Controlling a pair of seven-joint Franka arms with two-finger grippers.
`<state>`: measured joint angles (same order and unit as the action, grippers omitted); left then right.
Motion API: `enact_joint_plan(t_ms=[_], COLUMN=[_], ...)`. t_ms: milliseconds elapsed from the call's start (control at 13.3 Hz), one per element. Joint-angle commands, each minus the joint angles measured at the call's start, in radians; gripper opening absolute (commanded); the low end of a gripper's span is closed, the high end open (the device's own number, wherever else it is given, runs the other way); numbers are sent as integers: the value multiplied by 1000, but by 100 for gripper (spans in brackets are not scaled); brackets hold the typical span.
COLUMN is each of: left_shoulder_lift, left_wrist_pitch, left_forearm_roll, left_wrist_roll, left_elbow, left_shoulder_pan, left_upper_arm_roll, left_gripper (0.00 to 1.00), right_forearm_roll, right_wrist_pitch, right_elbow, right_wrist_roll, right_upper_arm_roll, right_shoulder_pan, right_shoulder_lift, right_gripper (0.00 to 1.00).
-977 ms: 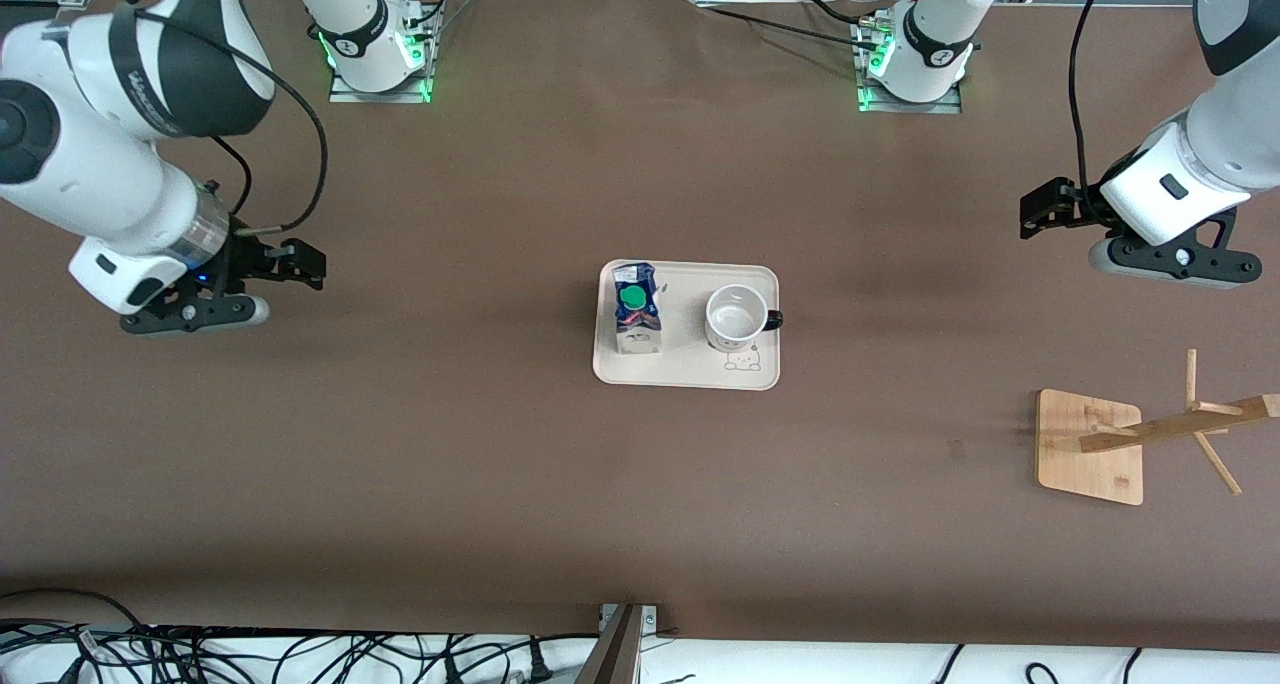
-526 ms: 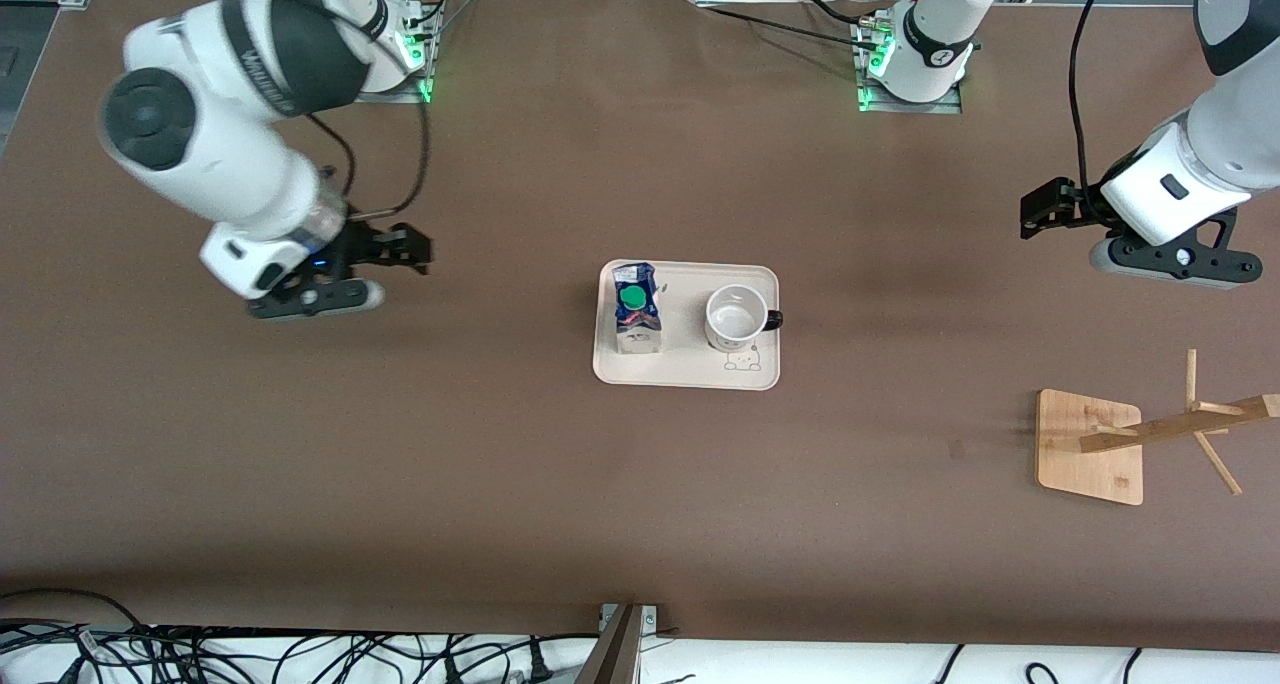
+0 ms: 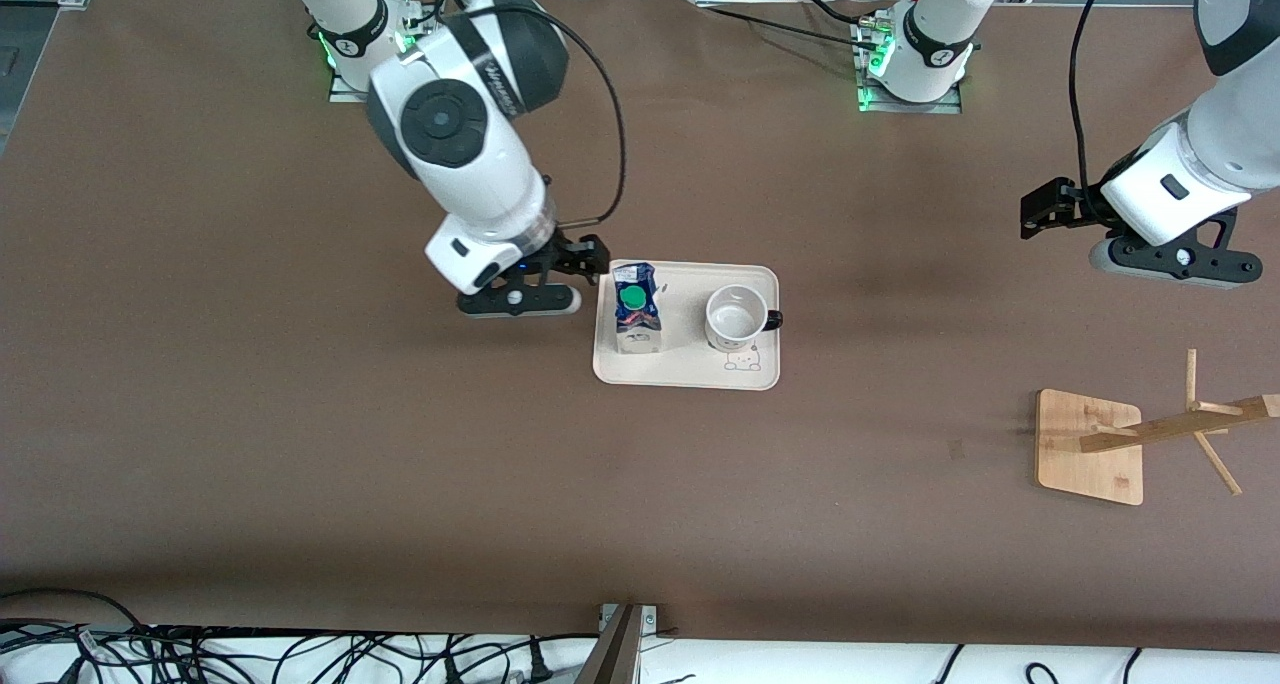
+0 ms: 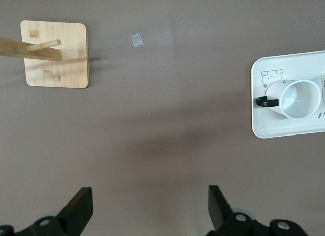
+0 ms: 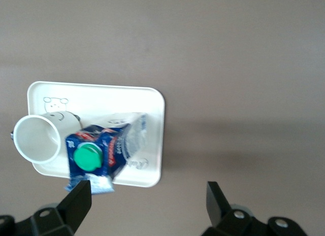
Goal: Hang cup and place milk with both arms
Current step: 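Lower the right gripper and grasp the blue milk carton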
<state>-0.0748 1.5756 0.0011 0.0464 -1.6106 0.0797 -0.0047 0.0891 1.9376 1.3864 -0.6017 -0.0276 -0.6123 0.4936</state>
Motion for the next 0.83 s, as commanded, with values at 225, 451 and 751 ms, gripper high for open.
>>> enact_joint_plan(t_ms=[225, 451, 751], left_shoulder_lift=[-16, -16, -16], left_wrist_pitch=[-25, -25, -25], left_forearm_roll=[-16, -16, -16], left_wrist_roll=[4, 4, 4], left_elbow=[35, 37, 35], left_shoulder_pan=[-3, -3, -3], left_upper_arm_roll=[0, 0, 0], left_gripper=[100, 100, 100], right_forearm_roll=[11, 1, -8], right_wrist_pitch=[116, 164, 190], right_elbow=[-41, -41, -41], right_wrist_roll=[-66, -84, -98], right_upper_arm_roll=[12, 14, 17], right_shoulder_pan=[-76, -104, -124], right_shoulder_lift=[92, 128, 154], right_gripper=[100, 100, 100])
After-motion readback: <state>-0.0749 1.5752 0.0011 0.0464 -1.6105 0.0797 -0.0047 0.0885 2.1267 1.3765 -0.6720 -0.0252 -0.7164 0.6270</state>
